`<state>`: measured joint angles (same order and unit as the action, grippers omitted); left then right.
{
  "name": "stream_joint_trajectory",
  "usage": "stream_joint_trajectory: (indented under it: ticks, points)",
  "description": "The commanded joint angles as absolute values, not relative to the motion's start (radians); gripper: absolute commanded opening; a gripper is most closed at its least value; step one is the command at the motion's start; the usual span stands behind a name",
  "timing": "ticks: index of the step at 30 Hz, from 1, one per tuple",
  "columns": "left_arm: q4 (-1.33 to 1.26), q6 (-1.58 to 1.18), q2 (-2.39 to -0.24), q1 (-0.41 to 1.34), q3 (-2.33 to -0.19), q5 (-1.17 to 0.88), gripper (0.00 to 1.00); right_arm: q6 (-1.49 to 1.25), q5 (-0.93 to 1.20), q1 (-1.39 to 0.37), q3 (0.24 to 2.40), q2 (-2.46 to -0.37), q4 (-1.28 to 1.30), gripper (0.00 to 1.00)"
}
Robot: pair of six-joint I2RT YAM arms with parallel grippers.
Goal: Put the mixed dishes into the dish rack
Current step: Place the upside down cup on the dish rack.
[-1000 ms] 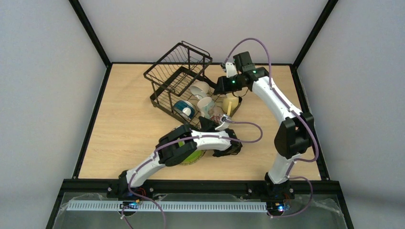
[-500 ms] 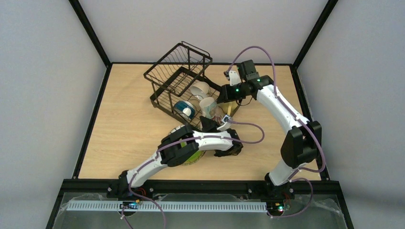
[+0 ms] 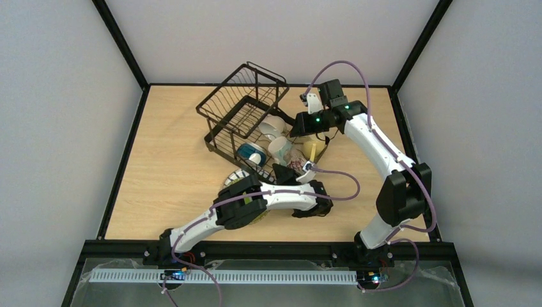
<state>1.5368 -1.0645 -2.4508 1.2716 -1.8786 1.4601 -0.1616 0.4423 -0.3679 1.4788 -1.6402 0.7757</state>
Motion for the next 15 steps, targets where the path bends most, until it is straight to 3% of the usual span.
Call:
stream_joint_trajectory:
  ticks: [1,3,7,10,15]
  points:
    - [1.447,-1.036,-2.500,1.378,-1.859,1.256,0.38,-0.170,0.465,-0.371,1.528,-1.656,0.773,0.88]
    - [1.447,-1.032,-2.496,1.380,-1.859,1.252,0.37,-0.172,0.472,-0.371,1.535,-1.663,0.779,0.88]
    - [1.447,-1.028,-2.493,1.380,-1.858,1.254,0.13,-0.172,0.470,-0.371,1.540,-1.659,0.793,0.88]
    - [1.449,-1.029,-2.500,1.380,-1.859,1.257,0.04,-0.171,0.460,-0.371,1.526,-1.651,0.799,0.88]
    - [1.449,-1.043,-2.502,1.380,-1.851,1.248,0.03,-0.178,0.442,-0.371,1.456,-1.605,0.771,0.88]
